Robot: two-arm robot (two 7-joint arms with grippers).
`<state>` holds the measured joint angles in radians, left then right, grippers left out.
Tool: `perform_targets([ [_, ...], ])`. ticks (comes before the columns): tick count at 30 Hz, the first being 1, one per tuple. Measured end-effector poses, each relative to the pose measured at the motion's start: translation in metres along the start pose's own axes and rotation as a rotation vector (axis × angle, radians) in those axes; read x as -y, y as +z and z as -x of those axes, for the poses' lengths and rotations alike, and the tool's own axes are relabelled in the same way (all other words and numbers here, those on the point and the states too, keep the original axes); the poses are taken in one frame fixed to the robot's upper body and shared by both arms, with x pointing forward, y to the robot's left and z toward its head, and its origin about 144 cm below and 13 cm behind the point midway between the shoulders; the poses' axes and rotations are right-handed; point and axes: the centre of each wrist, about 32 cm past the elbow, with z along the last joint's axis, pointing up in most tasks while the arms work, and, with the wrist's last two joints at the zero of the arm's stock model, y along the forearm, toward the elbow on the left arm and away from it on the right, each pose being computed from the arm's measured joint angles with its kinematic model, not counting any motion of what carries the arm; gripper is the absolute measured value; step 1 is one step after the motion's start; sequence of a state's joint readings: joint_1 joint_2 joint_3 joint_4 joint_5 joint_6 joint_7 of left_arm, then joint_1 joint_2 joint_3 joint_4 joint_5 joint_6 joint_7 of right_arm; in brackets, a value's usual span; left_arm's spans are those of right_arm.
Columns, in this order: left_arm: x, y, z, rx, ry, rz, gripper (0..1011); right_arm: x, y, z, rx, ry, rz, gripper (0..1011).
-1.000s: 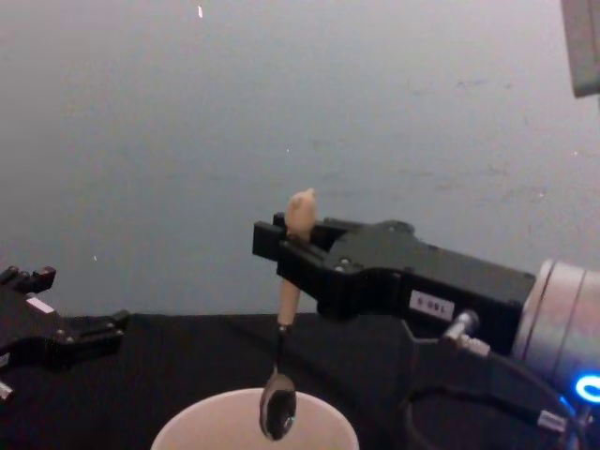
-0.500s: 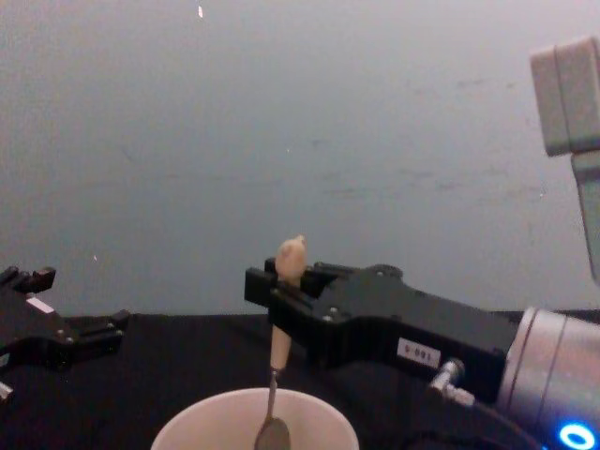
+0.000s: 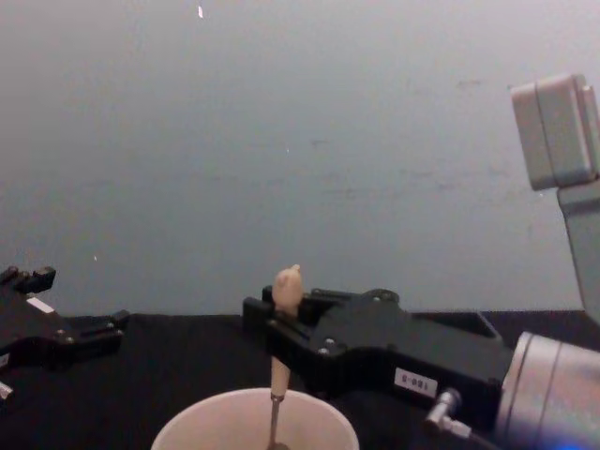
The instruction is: Pick up the stirring spoon with one hand, stir inside the cup, then place it back in its original position.
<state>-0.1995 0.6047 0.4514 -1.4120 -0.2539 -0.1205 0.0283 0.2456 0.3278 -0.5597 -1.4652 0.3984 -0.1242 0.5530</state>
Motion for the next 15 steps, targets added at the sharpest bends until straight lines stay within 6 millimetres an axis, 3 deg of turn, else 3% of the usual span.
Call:
perform_targets([
  [15, 0.0000, 0.0000, 0.0000, 0.000, 0.000, 0.000, 1001, 0.0093, -0.0012, 0.0016, 0.019, -0.005, 0.013, 175],
])
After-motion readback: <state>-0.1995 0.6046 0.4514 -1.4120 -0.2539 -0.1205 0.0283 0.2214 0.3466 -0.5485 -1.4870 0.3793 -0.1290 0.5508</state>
